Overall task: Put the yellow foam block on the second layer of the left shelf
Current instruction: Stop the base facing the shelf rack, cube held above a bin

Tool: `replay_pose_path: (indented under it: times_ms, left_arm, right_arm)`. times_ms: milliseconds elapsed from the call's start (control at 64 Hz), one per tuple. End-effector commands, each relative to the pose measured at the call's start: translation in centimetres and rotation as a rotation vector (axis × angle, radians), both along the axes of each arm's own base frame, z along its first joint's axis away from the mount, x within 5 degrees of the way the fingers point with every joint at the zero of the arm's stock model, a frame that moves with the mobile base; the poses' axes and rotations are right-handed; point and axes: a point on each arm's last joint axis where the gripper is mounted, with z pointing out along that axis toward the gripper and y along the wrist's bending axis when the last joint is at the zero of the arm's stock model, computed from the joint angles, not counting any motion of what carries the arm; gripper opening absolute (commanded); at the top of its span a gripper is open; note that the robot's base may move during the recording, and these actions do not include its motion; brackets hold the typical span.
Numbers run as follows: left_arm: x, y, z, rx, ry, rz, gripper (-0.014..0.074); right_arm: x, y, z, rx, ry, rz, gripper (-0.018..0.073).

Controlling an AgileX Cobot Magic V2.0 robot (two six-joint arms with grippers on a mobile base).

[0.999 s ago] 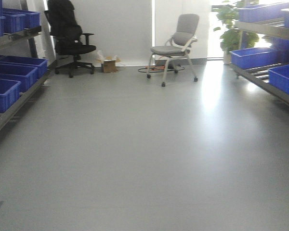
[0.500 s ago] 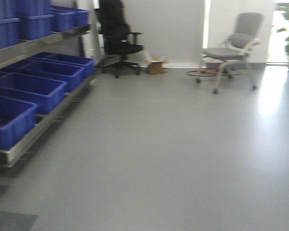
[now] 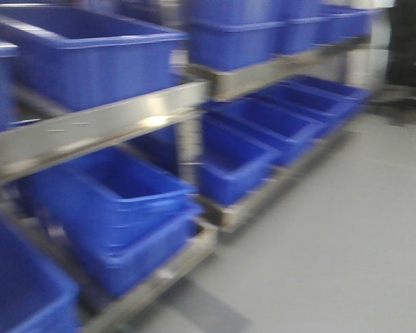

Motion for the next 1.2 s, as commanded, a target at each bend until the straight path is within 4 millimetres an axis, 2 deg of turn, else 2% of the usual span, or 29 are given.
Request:
replay_pose_path:
  times_ms: [0, 1187]
  left_arm:
    - [0.01, -0.20, -0.02, -0.008, -0.073, -0.023, 0.0136]
    - [0.01, -0.20, -0.02, -0.008, -0.073, -0.023, 0.0136]
  right_arm:
    - [-0.05, -0.02, 1.74, 0.027, -0.104, -0.002, 0.0236]
    - [-0.05, -0.02, 1.74, 0.027, -0.104, -0.002, 0.0236]
